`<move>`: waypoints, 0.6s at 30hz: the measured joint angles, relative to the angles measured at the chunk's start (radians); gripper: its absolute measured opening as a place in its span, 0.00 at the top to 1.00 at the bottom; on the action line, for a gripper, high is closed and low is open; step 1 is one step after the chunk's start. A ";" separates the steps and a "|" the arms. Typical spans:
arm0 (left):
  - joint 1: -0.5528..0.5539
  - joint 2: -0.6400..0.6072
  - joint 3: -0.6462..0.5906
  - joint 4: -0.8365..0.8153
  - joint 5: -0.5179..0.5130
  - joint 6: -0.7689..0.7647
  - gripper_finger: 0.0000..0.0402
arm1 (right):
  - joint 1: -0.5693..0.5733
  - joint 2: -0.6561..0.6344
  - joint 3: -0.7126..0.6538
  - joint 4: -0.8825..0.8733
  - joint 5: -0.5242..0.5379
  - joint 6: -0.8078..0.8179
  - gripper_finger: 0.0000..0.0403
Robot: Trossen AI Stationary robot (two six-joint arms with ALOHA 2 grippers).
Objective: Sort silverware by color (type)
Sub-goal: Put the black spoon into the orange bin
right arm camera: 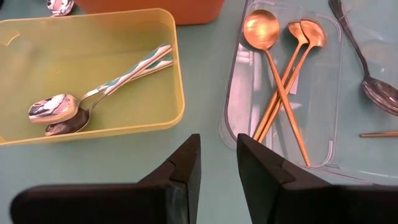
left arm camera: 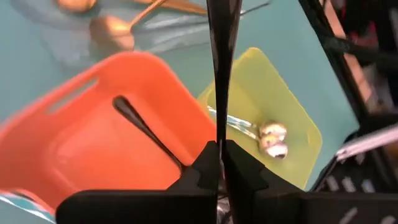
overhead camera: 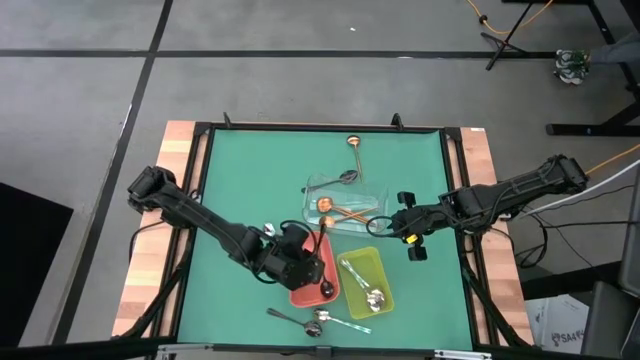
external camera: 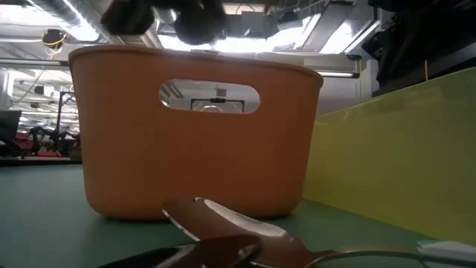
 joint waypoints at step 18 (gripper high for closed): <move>-0.002 0.015 -0.283 0.365 0.065 -0.319 0.99 | 0.000 0.000 0.000 0.000 0.000 -0.003 0.77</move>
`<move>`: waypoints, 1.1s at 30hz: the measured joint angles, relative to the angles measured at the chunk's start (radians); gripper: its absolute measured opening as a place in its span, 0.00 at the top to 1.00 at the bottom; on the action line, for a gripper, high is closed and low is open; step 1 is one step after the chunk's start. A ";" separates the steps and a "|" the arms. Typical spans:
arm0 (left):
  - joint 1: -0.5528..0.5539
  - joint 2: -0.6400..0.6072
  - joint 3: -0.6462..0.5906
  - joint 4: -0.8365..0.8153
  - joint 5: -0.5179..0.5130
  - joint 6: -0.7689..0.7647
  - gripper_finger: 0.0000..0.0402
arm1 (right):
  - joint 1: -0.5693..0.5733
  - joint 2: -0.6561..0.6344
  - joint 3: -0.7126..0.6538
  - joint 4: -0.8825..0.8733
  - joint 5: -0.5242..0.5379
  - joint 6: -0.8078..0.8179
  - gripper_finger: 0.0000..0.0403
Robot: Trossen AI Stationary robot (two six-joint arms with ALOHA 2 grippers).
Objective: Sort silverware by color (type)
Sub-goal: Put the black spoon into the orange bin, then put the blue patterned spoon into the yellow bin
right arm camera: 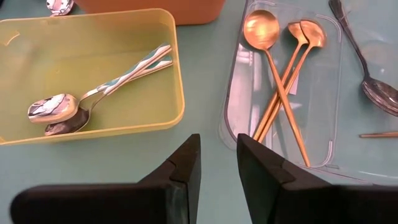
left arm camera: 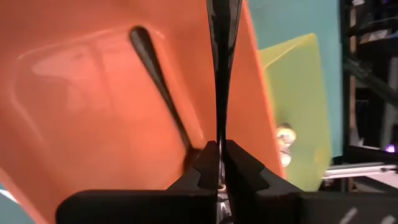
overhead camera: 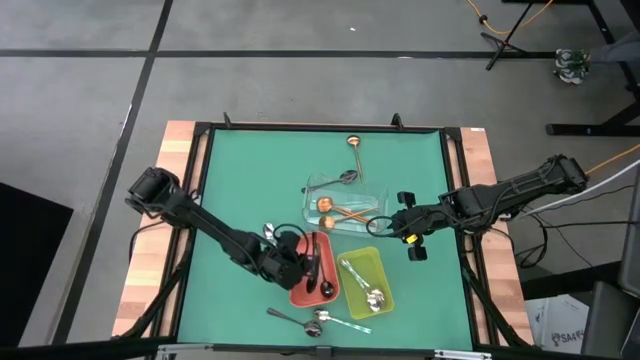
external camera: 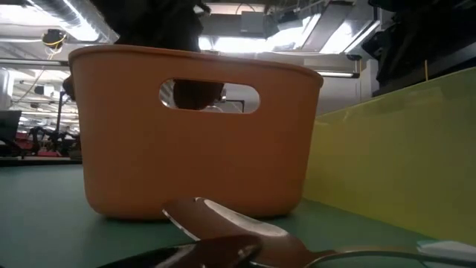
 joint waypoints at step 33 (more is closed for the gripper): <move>0.002 0.085 0.000 0.005 0.061 -0.003 0.80 | 0.000 0.000 0.000 0.017 0.026 -0.001 0.77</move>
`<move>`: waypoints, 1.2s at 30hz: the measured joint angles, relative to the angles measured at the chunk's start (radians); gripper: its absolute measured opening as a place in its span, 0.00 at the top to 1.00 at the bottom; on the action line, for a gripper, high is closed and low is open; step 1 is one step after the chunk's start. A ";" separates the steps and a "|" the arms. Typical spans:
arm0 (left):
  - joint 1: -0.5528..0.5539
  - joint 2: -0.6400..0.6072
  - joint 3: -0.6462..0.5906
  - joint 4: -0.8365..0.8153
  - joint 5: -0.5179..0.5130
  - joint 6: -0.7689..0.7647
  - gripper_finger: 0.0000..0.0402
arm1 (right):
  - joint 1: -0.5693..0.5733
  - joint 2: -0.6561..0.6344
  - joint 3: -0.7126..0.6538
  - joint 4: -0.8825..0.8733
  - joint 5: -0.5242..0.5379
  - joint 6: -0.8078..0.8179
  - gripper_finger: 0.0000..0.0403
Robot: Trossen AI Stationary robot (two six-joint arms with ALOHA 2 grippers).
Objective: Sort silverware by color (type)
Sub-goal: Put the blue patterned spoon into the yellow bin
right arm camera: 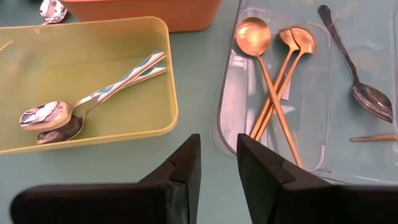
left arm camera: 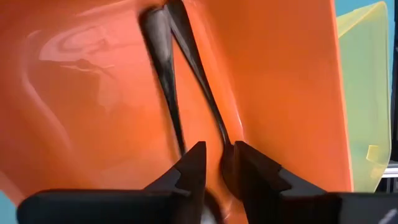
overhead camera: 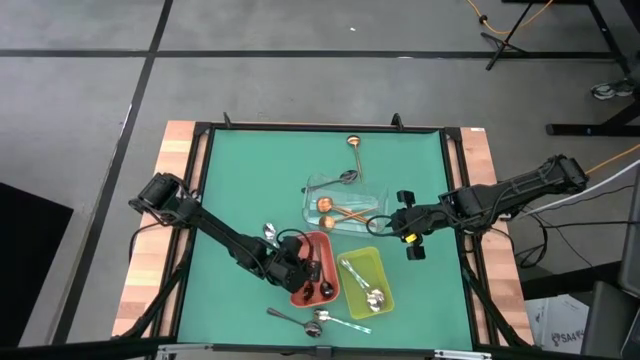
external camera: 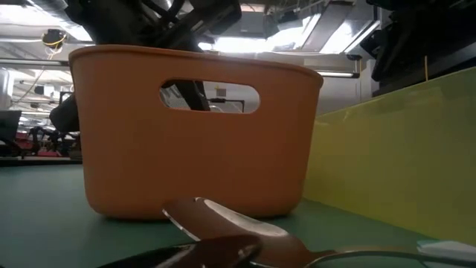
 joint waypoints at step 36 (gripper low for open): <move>-0.003 -0.194 0.000 -0.006 -0.003 0.424 0.78 | 0.000 0.000 0.000 0.000 0.000 0.000 0.77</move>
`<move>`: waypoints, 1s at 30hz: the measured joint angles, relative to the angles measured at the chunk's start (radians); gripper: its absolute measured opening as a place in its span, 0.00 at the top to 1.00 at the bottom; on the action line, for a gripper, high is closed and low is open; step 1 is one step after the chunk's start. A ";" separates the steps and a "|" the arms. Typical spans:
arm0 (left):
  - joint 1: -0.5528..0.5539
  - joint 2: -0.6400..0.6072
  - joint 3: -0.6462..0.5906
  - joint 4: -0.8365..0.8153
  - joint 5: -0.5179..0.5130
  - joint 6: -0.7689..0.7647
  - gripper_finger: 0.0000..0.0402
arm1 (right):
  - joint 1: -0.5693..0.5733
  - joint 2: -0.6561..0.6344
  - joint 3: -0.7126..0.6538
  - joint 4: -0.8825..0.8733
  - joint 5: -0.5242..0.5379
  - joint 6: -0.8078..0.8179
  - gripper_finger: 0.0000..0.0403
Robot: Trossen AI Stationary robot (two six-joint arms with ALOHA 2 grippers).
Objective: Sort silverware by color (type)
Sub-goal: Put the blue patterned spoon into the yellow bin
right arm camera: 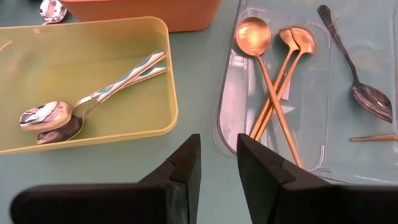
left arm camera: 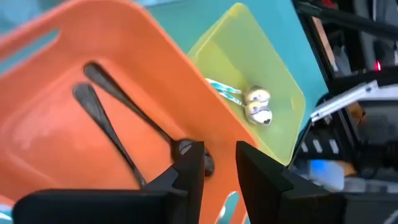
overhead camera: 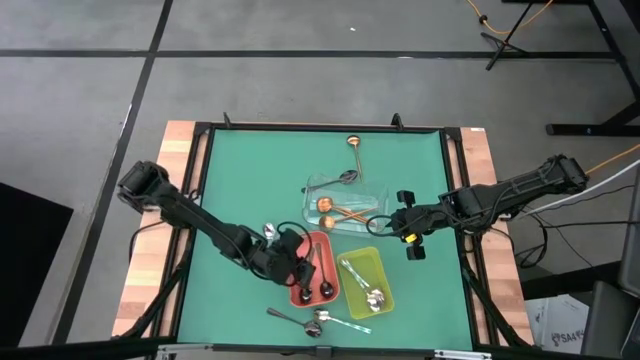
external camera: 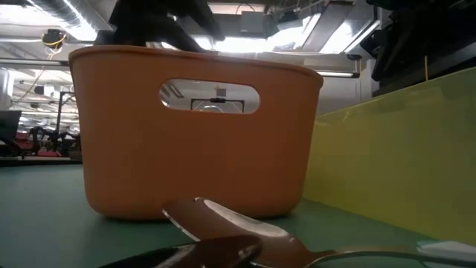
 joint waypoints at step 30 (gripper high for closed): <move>0.029 -0.086 0.000 -0.313 0.196 0.689 0.79 | 0.000 0.000 0.000 0.002 -0.001 0.000 0.77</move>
